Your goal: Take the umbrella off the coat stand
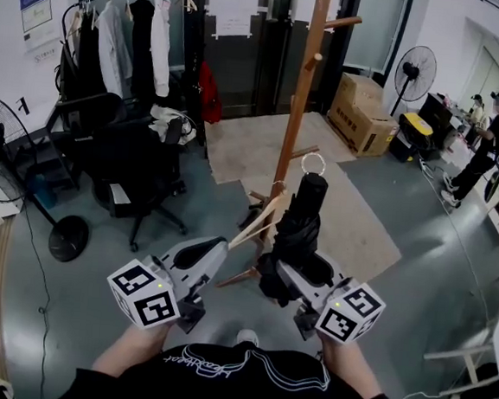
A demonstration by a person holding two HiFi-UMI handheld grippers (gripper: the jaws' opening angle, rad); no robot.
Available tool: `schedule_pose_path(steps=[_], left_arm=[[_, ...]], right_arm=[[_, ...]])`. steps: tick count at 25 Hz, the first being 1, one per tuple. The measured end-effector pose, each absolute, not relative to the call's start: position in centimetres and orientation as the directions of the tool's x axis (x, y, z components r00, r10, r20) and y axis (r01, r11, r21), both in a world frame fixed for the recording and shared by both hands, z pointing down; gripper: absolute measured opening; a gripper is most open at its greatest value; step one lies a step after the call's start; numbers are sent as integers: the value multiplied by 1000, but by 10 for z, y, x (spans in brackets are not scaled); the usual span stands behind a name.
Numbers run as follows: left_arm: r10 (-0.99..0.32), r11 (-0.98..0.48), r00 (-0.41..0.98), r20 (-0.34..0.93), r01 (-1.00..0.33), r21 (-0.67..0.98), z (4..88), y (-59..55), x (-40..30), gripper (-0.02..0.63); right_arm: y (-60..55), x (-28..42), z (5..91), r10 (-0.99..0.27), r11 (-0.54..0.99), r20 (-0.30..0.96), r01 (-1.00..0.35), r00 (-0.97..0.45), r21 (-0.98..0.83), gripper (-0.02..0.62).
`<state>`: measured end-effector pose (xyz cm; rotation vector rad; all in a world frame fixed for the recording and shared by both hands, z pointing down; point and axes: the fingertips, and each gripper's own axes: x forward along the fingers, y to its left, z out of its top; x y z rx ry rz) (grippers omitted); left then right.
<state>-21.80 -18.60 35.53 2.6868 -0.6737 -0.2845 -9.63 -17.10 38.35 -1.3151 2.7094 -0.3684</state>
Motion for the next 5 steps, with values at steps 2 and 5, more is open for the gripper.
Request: schedule_pose_path(steps=[2, 5], left_arm=[[-489, -822, 866, -105, -417, 388, 357, -191, -218, 6], [-492, -818, 865, -100, -420, 394, 361, -199, -217, 6]], right_arm=[[-176, -95, 386, -786, 593, 12, -759, -618, -269, 236], [-183, -93, 389, -785, 592, 18, -759, -619, -272, 236]])
